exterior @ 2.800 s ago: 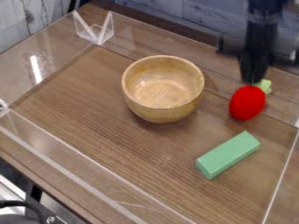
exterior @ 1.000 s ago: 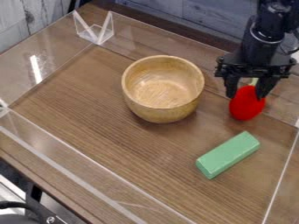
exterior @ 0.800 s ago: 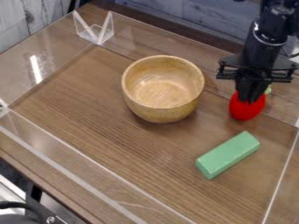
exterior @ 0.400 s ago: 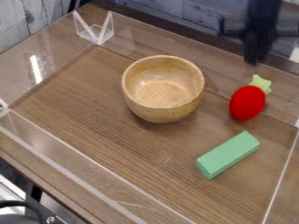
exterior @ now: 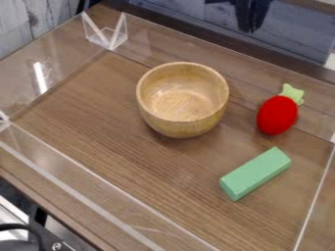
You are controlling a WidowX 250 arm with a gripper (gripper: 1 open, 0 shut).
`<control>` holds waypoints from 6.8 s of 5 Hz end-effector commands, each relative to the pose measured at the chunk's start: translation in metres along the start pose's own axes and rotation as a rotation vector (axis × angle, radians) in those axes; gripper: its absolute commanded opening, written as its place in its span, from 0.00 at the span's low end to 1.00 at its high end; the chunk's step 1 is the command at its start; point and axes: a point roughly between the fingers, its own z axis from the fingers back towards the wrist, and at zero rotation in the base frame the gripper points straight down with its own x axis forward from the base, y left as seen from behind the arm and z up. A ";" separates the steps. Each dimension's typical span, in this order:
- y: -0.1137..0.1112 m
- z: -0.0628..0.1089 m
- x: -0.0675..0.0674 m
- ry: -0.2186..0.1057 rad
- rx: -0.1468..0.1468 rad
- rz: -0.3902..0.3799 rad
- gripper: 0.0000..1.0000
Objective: Move the red object to the left side of the table
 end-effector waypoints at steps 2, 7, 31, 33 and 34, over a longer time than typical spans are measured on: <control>-0.013 -0.009 -0.029 0.002 0.013 0.025 1.00; -0.028 -0.089 -0.047 0.081 -0.003 -0.015 1.00; 0.076 0.020 0.022 -0.107 -0.240 -0.118 0.00; 0.141 0.022 0.023 -0.104 -0.204 -0.186 0.00; 0.164 0.020 0.027 -0.104 -0.184 -0.213 0.00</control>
